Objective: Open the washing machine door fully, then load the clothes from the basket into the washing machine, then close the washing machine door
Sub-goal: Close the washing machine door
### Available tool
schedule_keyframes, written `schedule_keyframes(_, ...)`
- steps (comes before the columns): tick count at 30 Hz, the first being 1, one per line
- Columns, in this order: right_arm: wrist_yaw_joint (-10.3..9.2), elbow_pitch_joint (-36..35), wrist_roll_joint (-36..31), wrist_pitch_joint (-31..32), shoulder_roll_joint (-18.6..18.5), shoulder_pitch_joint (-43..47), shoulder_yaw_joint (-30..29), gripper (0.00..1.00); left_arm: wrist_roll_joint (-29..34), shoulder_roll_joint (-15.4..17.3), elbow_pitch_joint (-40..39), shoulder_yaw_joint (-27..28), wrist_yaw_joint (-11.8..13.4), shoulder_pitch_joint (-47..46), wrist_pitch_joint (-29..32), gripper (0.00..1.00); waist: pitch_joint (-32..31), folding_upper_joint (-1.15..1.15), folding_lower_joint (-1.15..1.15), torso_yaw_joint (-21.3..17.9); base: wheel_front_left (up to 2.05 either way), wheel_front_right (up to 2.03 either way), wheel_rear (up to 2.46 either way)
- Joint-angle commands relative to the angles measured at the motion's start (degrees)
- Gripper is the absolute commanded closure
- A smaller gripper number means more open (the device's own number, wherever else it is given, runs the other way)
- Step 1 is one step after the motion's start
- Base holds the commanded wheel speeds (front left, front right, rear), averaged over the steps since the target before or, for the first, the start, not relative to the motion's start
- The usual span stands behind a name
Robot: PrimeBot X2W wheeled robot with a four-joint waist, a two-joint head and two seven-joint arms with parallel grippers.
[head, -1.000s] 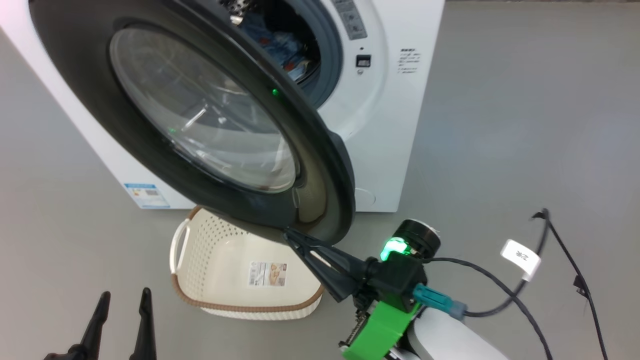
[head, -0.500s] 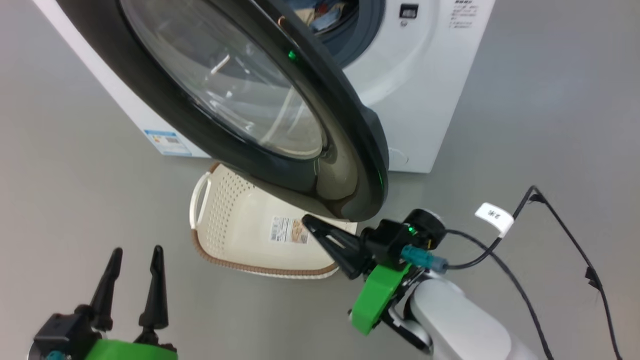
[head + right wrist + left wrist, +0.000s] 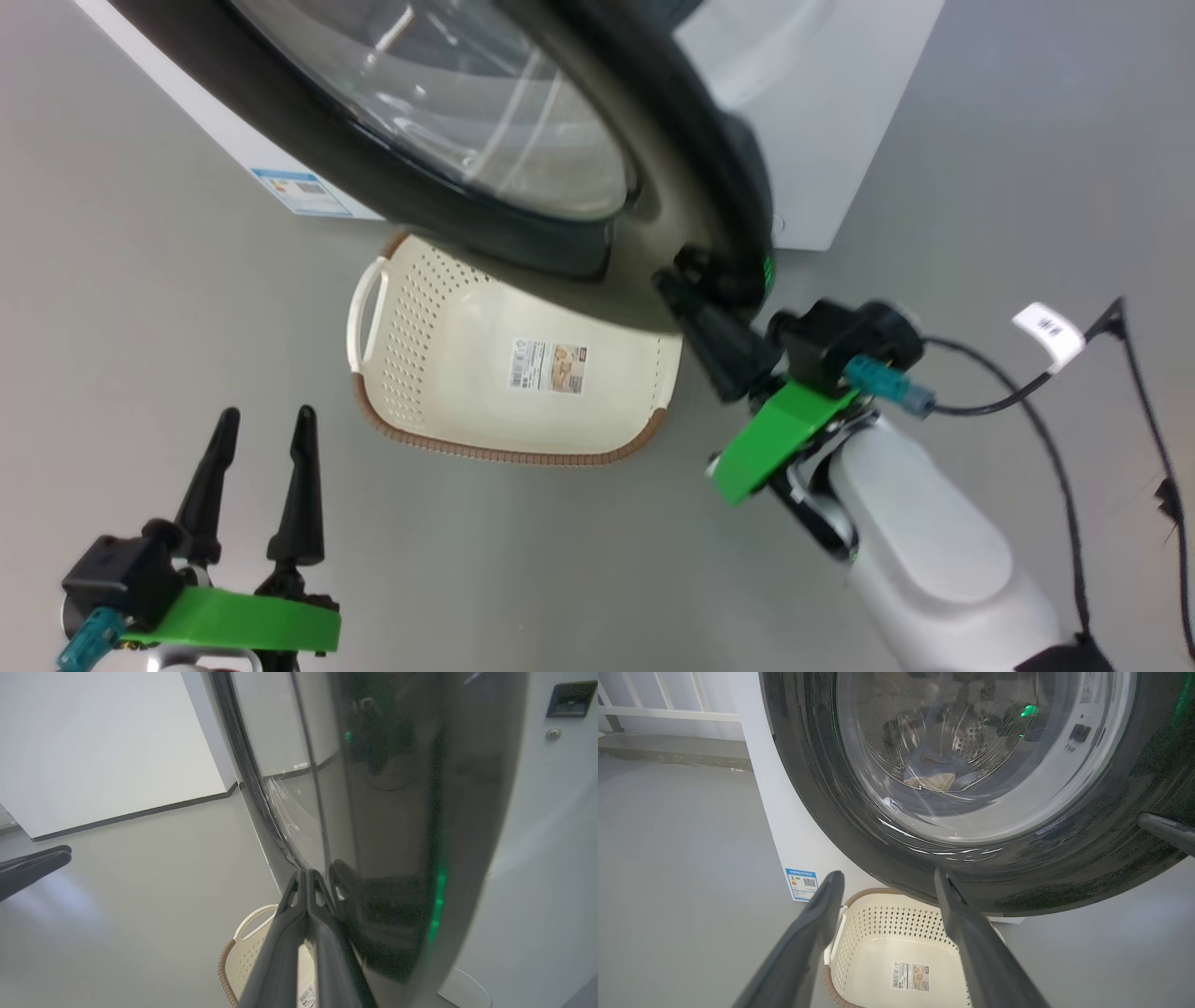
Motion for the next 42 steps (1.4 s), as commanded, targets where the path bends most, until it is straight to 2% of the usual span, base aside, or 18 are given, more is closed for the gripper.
schedule_keyframes(1,0.05,-2.04,-1.43,-0.61,1.06,-1.76,-1.62,1.00,-0.58,2.13,-1.47,1.29,-0.18,-1.96,-0.46,0.00,1.53,0.00,0.00,-0.26,0.00,0.00,0.00)
schedule_keyframes(4,0.05,-2.89,-4.19,-0.72,1.06,-4.79,-4.27,1.00,-1.06,2.63,-1.53,-0.03,-0.18,-3.52,-0.46,0.00,3.55,0.00,0.00,-0.19,0.00,0.00,0.00)
schedule_keyframes(12,0.05,-3.64,-6.00,-0.75,1.07,-11.44,-8.46,1.00,-2.24,3.29,-2.02,-1.86,-0.18,-6.69,-0.46,0.00,7.38,0.00,0.00,0.01,0.00,0.00,0.00)
schedule_keyframes(21,0.05,-1.33,-7.02,-0.76,1.07,-20.81,-12.12,1.00,-3.56,3.70,-2.39,-3.36,-0.18,-9.76,-0.46,0.00,12.08,0.00,0.00,0.78,0.00,0.00,0.00)
schedule_keyframes(29,0.05,0.43,-8.23,-0.76,1.07,-26.89,-15.45,1.00,-4.46,3.48,-2.07,-4.35,-0.18,-11.74,-0.46,0.00,13.74,0.00,0.00,1.57,0.00,0.00,0.00)
schedule_keyframes(36,0.05,1.76,-8.64,-0.76,1.07,-30.22,-16.25,1.00,-4.74,3.52,-2.19,-4.72,-0.18,-12.53,-0.46,0.00,14.22,0.00,0.00,1.17,0.00,0.00,0.00)
schedule_keyframes(42,0.05,1.84,-7.21,-0.76,1.07,-28.99,-15.01,1.00,-4.56,3.83,-2.17,-4.25,-0.18,-12.29,-0.46,0.00,13.13,0.00,0.00,0.28,0.00,0.00,0.00)
